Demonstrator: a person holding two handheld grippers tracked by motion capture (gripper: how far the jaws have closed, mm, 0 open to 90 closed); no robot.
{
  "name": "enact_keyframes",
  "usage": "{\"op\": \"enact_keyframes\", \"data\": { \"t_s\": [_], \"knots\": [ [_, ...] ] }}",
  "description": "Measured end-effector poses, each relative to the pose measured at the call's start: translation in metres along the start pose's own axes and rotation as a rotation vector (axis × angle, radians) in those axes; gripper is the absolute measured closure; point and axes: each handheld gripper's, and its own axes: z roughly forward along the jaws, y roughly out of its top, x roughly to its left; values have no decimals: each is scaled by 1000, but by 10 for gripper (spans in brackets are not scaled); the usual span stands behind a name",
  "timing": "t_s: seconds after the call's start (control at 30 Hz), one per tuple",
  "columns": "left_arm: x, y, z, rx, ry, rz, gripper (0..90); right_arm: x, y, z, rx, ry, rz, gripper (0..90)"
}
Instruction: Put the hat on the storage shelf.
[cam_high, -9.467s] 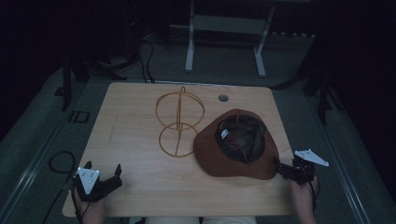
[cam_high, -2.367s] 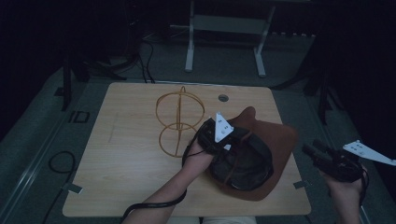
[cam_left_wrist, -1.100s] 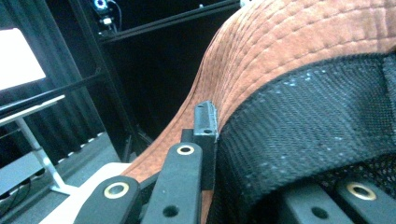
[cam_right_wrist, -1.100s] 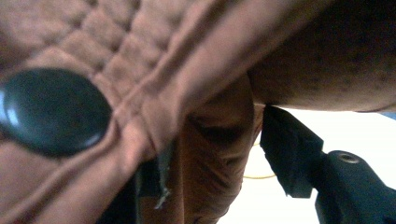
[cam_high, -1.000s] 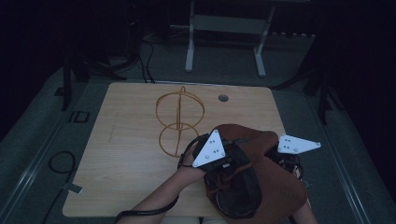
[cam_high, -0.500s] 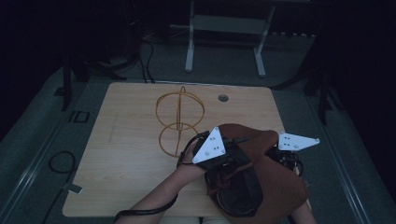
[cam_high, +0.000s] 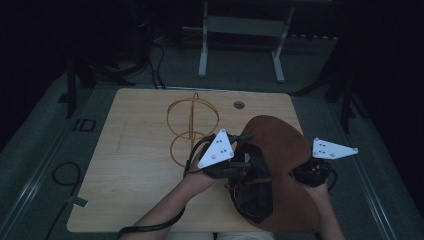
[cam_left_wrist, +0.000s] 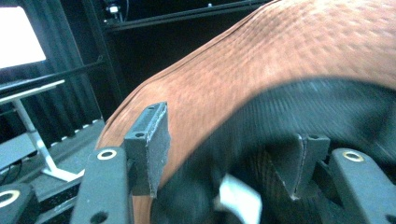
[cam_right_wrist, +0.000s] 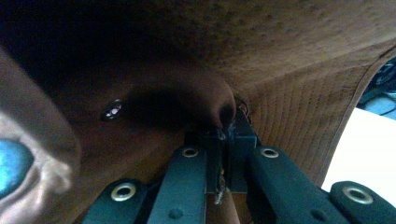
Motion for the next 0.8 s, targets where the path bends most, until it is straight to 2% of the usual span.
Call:
{"op": "enact_keyframes", "data": {
  "t_s": [0.27,0.4,0.43,0.6,0.8],
  "knots": [
    [4,-14,-20,56,39,-28,346,-13,9,-13,-38,-88,3,869],
    [6,-26,-31,88,64,-44,231,-21,14,-14,-49,-123,6,870],
    [6,-29,-33,95,75,-44,187,-24,15,-13,-53,-129,8,869],
    [7,-47,-47,132,118,-45,89,-35,21,-9,-59,-159,19,869],
    [9,-66,-68,148,163,-62,27,-47,32,0,-67,-182,25,869]
  ]
}}
